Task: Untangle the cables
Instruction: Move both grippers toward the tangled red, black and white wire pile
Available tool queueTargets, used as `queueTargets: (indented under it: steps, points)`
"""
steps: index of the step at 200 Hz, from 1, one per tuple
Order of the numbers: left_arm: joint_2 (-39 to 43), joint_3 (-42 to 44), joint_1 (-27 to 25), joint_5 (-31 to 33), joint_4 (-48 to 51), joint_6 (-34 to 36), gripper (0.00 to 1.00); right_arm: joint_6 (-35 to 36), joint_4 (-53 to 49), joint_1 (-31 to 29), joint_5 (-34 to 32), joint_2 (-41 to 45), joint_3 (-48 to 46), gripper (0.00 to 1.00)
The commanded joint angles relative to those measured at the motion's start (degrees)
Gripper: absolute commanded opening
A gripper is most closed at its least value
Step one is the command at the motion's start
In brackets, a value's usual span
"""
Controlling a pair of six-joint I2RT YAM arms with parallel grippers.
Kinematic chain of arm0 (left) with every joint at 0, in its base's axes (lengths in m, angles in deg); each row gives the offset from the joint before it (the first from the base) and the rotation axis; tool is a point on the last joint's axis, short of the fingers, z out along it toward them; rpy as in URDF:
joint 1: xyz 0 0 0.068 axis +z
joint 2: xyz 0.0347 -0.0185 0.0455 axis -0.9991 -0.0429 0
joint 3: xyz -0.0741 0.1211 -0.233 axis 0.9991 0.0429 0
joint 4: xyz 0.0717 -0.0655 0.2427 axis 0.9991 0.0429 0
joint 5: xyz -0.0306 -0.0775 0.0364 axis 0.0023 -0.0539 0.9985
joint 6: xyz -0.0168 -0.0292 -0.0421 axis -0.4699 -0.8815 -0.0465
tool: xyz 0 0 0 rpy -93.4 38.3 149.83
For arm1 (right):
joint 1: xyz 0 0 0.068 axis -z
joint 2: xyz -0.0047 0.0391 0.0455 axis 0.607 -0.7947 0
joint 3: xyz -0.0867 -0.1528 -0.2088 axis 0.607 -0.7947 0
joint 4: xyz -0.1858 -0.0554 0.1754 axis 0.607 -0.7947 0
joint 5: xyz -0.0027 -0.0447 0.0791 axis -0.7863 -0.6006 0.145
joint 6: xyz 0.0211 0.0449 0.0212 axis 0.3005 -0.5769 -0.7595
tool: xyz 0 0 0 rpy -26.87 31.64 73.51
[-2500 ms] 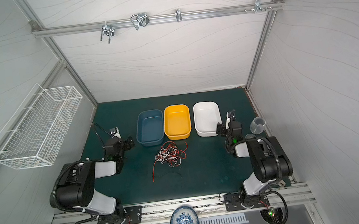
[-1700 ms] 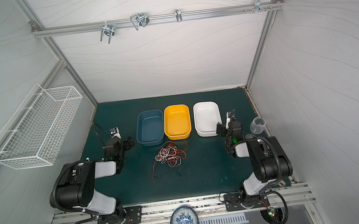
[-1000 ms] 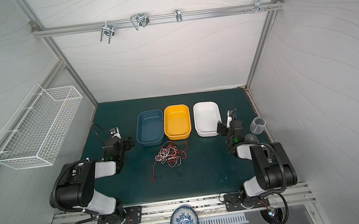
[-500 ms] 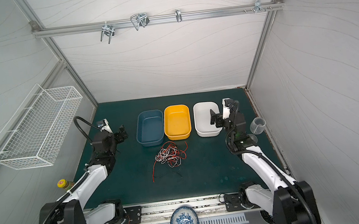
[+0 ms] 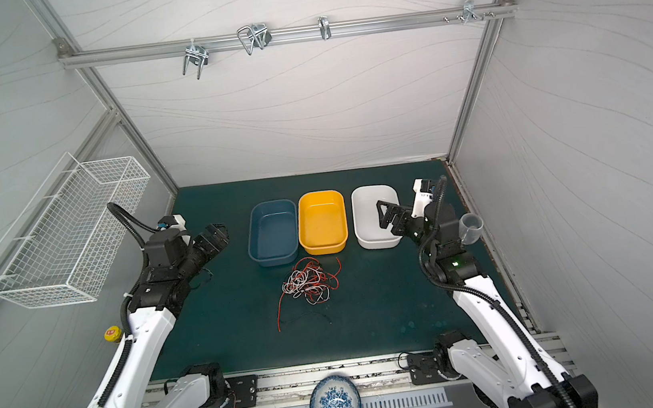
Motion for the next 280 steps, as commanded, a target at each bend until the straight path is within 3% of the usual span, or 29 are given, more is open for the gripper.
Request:
queueTargets:
  steps: [1,52,81,128,147,187,211,227,280]
  points:
    - [1.9,-3.3,-0.1,-3.8,9.3,-2.4,1.0,2.4,-12.7,-2.1,0.6,-1.2,5.6,0.99]
    - [3.7,-3.8,-3.6,-2.4,21.7,1.2,1.0,5.9,-26.2,-16.5,-6.7,-6.6,10.2,0.99]
    - [5.4,-2.0,-6.2,-2.2,23.7,2.8,1.0,5.8,-29.9,-25.3,-9.6,-10.1,11.5,0.98]
    - [3.4,-2.0,-15.7,-0.5,24.8,1.7,1.0,3.7,-29.4,-34.6,-10.7,-12.8,9.9,0.94]
    - [2.3,-1.1,-16.7,-3.8,24.7,-0.4,1.0,2.4,-26.8,-36.4,-7.5,-14.5,7.5,0.88]
    - [2.6,4.4,-19.9,-6.3,19.8,-5.3,0.99,1.8,-23.6,-37.5,-6.6,-17.9,5.4,0.77]
    - [0.8,6.3,-23.4,-5.1,17.0,-7.3,0.98,0.6,-22.1,-36.9,-6.3,-19.9,5.2,0.74]
    - [-1.3,7.1,-25.8,-3.9,15.0,-8.5,0.97,0.6,-20.2,-35.8,-4.8,-22.0,4.9,0.67]
    - [-8.9,7.8,-28.9,-4.0,8.9,-11.4,0.96,-2.2,-9.9,-27.0,6.6,-26.9,0.2,0.52]
